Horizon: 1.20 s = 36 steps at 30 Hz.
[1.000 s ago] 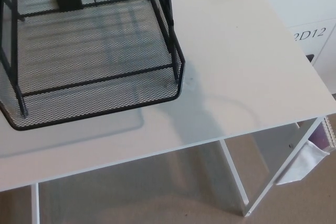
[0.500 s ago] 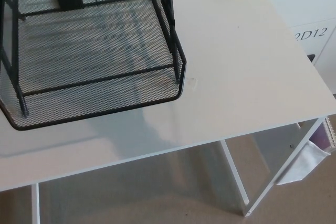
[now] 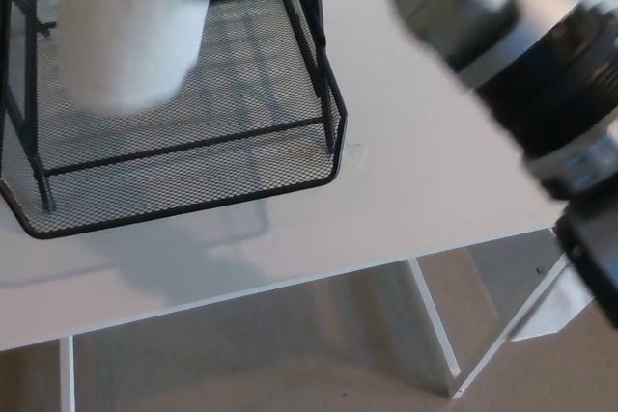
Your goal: The robot walks towards a desk on which a file tray is kept in the middle and a toilet paper roll is kept on its right. The robot uses its right hand to hook on finger in the gap of the roll and grabs it, lifts it and places it on the tray.
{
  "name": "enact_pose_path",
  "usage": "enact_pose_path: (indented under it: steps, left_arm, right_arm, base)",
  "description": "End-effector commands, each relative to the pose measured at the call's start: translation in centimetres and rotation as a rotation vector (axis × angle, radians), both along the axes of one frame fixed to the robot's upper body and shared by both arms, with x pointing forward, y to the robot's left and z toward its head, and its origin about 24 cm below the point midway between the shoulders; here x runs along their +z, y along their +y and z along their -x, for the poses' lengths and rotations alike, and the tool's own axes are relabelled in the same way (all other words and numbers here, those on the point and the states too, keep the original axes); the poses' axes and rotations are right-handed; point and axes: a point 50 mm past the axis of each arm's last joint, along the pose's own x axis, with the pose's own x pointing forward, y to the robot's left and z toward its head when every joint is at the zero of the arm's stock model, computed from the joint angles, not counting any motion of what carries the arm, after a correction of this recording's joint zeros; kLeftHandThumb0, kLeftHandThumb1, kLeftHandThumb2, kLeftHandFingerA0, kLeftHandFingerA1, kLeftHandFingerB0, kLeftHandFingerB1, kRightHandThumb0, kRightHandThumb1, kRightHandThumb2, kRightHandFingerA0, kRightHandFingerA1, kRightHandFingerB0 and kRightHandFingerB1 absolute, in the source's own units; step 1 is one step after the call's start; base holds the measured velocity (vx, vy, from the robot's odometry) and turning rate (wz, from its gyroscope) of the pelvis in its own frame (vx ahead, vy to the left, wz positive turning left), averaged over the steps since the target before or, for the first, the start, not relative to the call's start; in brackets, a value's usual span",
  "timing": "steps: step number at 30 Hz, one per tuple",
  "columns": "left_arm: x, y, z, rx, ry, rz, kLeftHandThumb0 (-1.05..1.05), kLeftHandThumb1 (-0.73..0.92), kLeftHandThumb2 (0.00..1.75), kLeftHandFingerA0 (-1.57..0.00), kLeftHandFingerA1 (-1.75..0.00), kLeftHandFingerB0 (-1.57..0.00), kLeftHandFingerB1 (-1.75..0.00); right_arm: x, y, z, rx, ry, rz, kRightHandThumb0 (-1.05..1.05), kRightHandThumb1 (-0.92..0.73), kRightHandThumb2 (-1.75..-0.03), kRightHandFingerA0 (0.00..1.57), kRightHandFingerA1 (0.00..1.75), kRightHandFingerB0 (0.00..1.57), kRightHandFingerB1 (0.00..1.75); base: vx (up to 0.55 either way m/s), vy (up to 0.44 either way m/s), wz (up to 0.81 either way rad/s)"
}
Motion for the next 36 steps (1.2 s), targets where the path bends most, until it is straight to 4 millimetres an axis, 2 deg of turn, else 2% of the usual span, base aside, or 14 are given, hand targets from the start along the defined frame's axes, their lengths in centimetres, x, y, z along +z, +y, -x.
enact_pose_path:
  steps: [1,4,10,13,14,15,16,24,25,26,27,28,31,36]
  left_arm:
    - [0.2,0.1,-0.2,-0.007,-0.037,-0.011,-0.66,0.92,0.67,-0.46,-0.49,-0.35,-0.4]
    - [0.2,0.0,-0.4,-0.017,-0.031,-0.01,-0.66,0.92,0.67,-0.43,-0.48,-0.33,-0.39]
    - [0.3,0.0,-0.4,-0.035,-0.036,-0.011,-0.67,0.92,0.7,-0.42,-0.48,-0.32,-0.39]
    - [0.3,-0.1,-0.3,-0.05,-0.036,-0.02,-0.68,0.92,0.69,-0.46,-0.5,-0.35,-0.4]
    - [0.3,-0.1,-0.3,-0.049,-0.037,-0.019,-0.66,0.75,1.08,-0.42,-0.61,-0.29,-0.53]
    - [0.2,-0.1,-0.1,-0.033,-0.046,-0.014,-0.66,0.74,1.07,-0.41,-0.6,-0.29,-0.53]
    - [0.2,-0.1,-0.1,-0.036,-0.044,-0.014,-0.67,0.92,0.68,-0.46,-0.5,-0.35,-0.41]
    - [0.1,-0.1,-0.2,-0.035,-0.023,-0.032,-0.66,0.92,0.68,-0.47,-0.49,-0.38,-0.41]
    - [0.1,-0.1,-0.1,-0.032,-0.025,-0.031,-0.65,0.75,1.08,-0.4,-0.6,-0.31,-0.53]
    - [0.1,-0.1,0.0,-0.038,-0.034,-0.024,-0.55,0.7,1.12,-0.44,-0.65,-0.22,-0.51]
    - [0.1,-0.1,0.1,-0.042,-0.029,-0.025,-0.67,0.92,0.69,-0.44,-0.48,-0.35,-0.4]
    - [0.1,-0.1,0.1,-0.042,-0.029,-0.025,-0.67,0.92,0.69,-0.44,-0.48,-0.35,-0.4]
    - [0.0,-0.2,0.0,-0.025,-0.031,-0.023,-0.65,0.92,0.68,-0.48,-0.49,-0.38,-0.41]
    - [-0.1,-0.3,0.2,-0.019,-0.026,-0.024,-0.64,0.92,0.69,-0.47,-0.5,-0.36,-0.41]
  right_arm:
    - [-2.2,0.3,0.1,-0.003,0.095,0.066,-0.21,-0.58,-0.82,0.84,1.38,0.86,0.95]
    - [-4.7,-0.6,-0.1,-0.018,0.114,0.079,-0.2,-0.58,-0.98,0.87,1.57,0.86,1.13]
    - [-5.5,-1.5,-0.5,-0.045,0.115,0.101,-0.21,-0.58,-0.9,0.85,1.5,0.85,0.99]
    - [-5.9,-2.1,-0.6,-0.057,0.096,0.129,-0.2,-0.57,-0.94,0.84,1.54,0.83,1.16]
    - [-5.9,-2.3,-0.7,-0.06,0.092,0.132,-0.19,-0.57,-1.01,0.85,1.52,0.84,1.16]
    - [-6.0,-2.3,-0.7,-0.063,0.082,0.14,-0.19,-0.57,-1.0,0.85,1.54,0.84,1.19]
    - [-5.9,-2.4,-0.8,-0.057,0.08,0.132,-0.18,-0.55,-1.06,0.88,1.51,0.85,1.19]
    - [-4.5,-2.7,-1.4,-0.14,-0.217,0.191,-0.32,-0.57,-0.6,0.8,1.64,0.85,0.71]
    - [-4.5,-2.7,-1.6,-0.161,-0.192,0.168,-0.28,-0.6,-0.62,0.79,1.62,0.82,0.75]
    - [-4.4,-2.6,-1.6,-0.164,-0.22,0.183,-0.33,-0.61,-0.58,0.79,1.61,0.83,0.74]
    - [-4.2,-2.6,-1.5,-0.146,-0.209,0.16,-0.32,-0.65,-0.63,0.74,1.45,0.75,0.63]
    - [-4.2,-2.6,-1.5,-0.144,-0.209,0.157,-0.32,-0.65,-0.63,0.74,1.45,0.75,0.63]
    - [-4.1,-2.5,-1.0,-0.127,-0.147,0.067,-0.39,-0.63,-0.6,0.78,1.22,0.27,0.35]
    - [-4.0,-2.0,-0.7,-0.112,-0.141,0.029,-0.41,-0.6,-0.59,0.8,1.18,0.14,0.39]
  base:
    - [0.0,0.0,0.0]
    - [0.0,0.0,0.0]
    - [0.0,0.0,0.0]
    - [0.0,0.0,0.0]
    - [0.0,0.0,0.0]
    - [0.0,0.0,0.0]
    - [0.0,0.0,0.0]
    - [0.0,0.0,0.0]
    - [0.0,0.0,0.0]
    - [0.0,0.0,0.0]
    - [0.0,0.0,0.0]
    - [0.0,0.0,0.0]
    - [0.0,0.0,0.0]
    - [0.0,0.0,0.0]
